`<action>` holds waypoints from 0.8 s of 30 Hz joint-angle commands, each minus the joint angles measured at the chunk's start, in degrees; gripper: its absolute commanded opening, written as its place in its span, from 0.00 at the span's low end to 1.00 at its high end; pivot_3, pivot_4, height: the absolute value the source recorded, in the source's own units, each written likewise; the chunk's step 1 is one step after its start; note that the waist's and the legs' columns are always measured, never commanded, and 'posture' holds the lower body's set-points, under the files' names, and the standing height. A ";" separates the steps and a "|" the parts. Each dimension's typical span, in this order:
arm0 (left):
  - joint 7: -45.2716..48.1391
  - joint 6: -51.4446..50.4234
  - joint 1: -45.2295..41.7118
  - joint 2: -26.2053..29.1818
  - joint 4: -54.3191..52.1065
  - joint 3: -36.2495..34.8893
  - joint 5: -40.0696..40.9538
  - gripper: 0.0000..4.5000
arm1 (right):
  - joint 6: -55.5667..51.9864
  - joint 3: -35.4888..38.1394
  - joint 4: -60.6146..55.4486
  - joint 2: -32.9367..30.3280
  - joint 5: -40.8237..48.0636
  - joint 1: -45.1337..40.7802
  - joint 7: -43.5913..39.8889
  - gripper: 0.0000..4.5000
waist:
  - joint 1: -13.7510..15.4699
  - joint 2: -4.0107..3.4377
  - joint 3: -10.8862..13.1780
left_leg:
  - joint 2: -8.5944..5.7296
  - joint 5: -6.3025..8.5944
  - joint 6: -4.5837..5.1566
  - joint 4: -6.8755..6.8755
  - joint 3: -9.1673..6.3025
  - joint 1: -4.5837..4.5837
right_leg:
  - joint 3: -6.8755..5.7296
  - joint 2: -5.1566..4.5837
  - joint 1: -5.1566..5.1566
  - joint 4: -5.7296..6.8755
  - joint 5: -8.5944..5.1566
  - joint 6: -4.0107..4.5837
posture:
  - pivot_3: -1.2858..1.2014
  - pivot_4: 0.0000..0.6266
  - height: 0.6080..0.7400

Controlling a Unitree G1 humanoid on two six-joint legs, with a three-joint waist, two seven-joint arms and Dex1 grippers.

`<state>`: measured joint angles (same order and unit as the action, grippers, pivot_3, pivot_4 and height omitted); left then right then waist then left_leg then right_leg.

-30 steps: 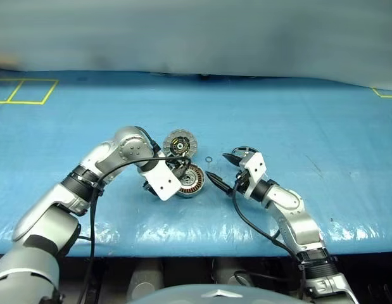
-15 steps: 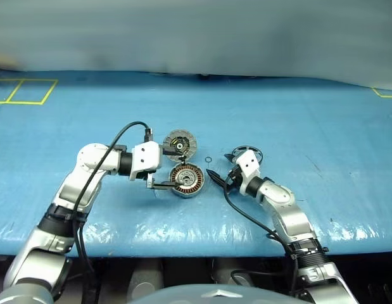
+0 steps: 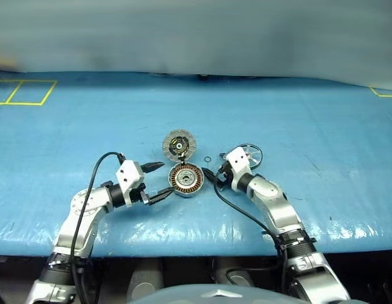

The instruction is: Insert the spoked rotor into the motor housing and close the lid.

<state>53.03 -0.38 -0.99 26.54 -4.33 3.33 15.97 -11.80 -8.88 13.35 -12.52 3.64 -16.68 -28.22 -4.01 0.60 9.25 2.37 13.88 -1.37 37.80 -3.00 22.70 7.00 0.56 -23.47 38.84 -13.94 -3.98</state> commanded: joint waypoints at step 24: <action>1.27 14.59 2.20 -3.48 7.16 1.39 -0.08 0.92 | -2.35 1.54 -6.60 1.09 2.63 2.39 -1.41 0.14 | -0.09 0.02 -0.03 | -0.01 0.00 0.00 -0.12 0.01 -0.02 | 0.01 -0.02 0.02 -0.10 -0.07 0.11 | 0.52 0.24 1.00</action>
<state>54.01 12.56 0.98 23.46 2.63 4.58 15.91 -15.15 -8.13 9.81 -11.29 4.69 -14.79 -28.58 -4.09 0.62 9.23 2.36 13.89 -1.37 37.65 -2.99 22.68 7.01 0.54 -23.47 38.73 -14.01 -3.87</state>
